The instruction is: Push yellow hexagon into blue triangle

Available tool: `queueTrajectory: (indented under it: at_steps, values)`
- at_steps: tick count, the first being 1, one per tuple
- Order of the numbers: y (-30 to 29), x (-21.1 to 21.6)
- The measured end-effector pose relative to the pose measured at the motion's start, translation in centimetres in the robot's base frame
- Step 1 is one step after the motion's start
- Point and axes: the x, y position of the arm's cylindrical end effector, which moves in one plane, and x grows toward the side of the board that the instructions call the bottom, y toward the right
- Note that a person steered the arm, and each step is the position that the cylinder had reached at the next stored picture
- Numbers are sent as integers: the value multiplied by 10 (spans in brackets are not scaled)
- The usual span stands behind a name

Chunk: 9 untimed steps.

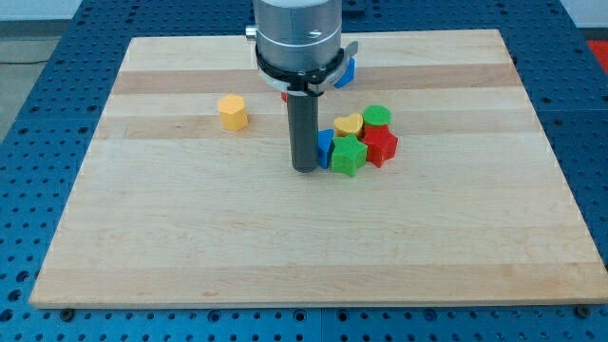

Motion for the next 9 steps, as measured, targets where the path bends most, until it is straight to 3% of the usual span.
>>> queueTrajectory:
  at_steps: [1, 3, 5, 7, 9]
  values:
    - [-4, 0]
    - [-81, -3]
    - [-141, -56]
    - [-138, -109]
    - [-93, -100]
